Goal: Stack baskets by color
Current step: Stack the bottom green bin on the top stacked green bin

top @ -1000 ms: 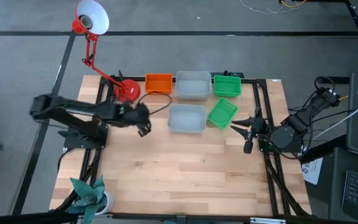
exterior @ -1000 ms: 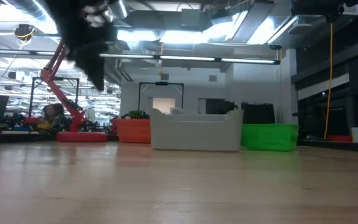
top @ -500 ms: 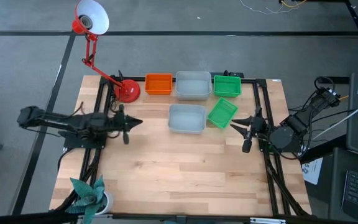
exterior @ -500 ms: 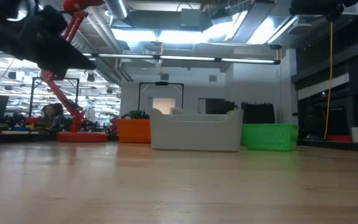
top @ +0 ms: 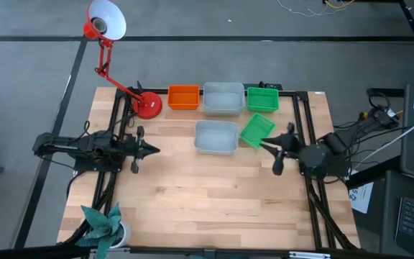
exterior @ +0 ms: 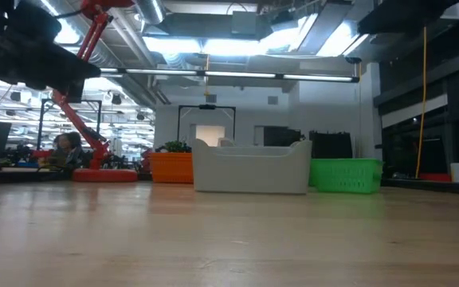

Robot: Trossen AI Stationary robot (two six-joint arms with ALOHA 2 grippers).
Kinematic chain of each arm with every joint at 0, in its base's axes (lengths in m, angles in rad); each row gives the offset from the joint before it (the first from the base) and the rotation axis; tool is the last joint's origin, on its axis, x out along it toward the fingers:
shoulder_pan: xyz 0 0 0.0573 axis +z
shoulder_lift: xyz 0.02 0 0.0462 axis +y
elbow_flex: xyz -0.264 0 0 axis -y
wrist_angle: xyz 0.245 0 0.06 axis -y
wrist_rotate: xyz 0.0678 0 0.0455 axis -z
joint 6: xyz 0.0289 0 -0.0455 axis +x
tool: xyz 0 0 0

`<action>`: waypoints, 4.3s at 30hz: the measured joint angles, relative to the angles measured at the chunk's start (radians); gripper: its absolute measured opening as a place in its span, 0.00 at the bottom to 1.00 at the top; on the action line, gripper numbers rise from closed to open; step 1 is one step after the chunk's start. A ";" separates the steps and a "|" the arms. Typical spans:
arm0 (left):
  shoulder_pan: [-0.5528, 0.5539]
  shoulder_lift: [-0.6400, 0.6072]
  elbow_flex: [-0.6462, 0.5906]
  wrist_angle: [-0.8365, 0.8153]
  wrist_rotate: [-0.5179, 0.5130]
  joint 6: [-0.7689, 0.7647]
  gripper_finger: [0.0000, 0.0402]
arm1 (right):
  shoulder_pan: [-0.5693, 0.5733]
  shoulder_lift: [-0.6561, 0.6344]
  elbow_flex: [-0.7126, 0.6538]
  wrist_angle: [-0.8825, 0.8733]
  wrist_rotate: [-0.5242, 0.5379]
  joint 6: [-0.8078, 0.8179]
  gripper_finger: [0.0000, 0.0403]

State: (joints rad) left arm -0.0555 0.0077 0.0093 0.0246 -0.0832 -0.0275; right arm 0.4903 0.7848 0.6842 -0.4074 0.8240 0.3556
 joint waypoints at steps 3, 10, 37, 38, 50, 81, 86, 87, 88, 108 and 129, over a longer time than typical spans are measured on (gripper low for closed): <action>0.016 0.025 0.000 -0.001 -0.002 -0.013 0.00 | -0.087 0.033 0.000 -0.001 -0.079 -0.020 0.21; 0.022 0.026 0.000 -0.001 -0.003 0.037 0.00 | -0.199 0.049 0.000 -0.001 -0.110 -0.059 0.21; 0.022 0.027 0.000 -0.002 -0.004 0.038 0.00 | -0.213 0.214 0.000 -0.164 -0.343 -0.078 0.49; 0.022 0.027 0.000 -0.002 -0.004 0.038 0.00 | -0.213 0.231 0.000 -0.197 -0.352 -0.070 0.49; 0.022 0.027 0.000 -0.002 -0.004 0.038 0.00 | -0.224 0.394 0.000 -0.319 -0.337 -0.295 0.49; 0.022 0.027 0.000 -0.002 -0.004 0.038 0.00 | -0.451 0.623 0.000 -0.310 -0.481 -0.206 0.33; 0.021 0.027 0.000 -0.002 -0.004 0.038 0.00 | -0.451 0.623 0.000 -0.296 -0.486 -0.150 0.24; 0.021 0.027 0.000 -0.002 -0.004 0.038 0.00 | -0.451 0.623 0.000 -0.287 -0.487 -0.141 0.22; 0.022 0.027 0.000 -0.002 -0.004 0.038 0.00 | -0.451 0.623 0.000 -0.281 -0.486 -0.126 0.21; 0.021 0.027 0.000 -0.002 -0.004 0.038 0.00 | -0.446 0.623 0.210 -0.444 -0.399 -0.168 0.00; 0.021 0.027 0.000 -0.002 -0.004 0.038 0.00 | -1.135 0.668 0.684 -0.559 -0.604 -0.793 0.00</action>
State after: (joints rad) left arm -0.0341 0.0349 0.0090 0.0227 -0.0875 0.0109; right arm -0.6449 1.4524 1.3678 -0.9664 0.2202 -0.4372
